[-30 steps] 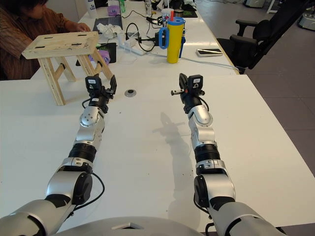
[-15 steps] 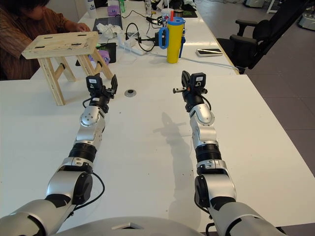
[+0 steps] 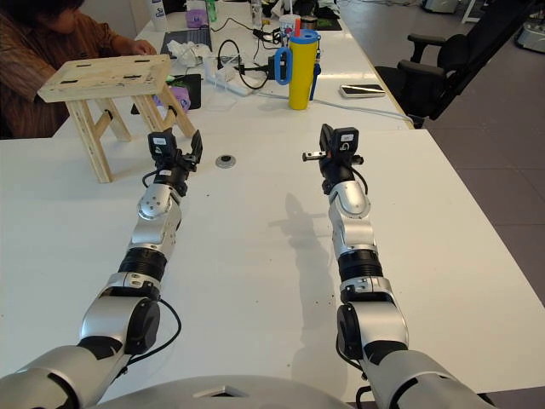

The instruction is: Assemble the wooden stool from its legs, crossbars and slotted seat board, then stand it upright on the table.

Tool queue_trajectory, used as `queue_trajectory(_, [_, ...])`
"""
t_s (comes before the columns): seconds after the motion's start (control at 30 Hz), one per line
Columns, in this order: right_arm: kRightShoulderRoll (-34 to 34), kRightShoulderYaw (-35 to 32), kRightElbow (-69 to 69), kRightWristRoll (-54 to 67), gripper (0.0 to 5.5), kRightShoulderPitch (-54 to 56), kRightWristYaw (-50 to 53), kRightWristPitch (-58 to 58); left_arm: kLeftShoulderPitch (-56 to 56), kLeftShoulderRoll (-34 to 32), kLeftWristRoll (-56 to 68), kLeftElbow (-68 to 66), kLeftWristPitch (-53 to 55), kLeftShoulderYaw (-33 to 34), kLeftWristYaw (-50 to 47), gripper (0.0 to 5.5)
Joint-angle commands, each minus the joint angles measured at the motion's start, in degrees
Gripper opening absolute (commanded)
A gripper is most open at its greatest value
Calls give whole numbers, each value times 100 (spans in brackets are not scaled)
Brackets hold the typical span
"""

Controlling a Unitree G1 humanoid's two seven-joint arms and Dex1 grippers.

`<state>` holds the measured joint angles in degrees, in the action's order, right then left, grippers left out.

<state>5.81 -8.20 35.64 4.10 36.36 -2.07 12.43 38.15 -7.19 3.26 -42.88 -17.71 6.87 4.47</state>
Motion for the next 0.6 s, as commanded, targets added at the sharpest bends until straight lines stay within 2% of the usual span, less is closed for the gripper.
queue_trajectory(0.03, [93,-113,388,-250,0,116,632,92,135,-121,18,-163,39,75,-11,329])
queue_trajectory(0.23, [267,-166,807,-264,0,124,744,82,168,-262,-78,-534,47,169,-282,329])
queue_trajectory(0.5, [185,-348,958,364,0,171,-103,-175,238,-279,-87,-935,-109,245,-495,329])
queue_trajectory(0.6, [247,-280,1113,204,0,219,56,104,281,-326,-327,-1243,-435,160,-743,329])
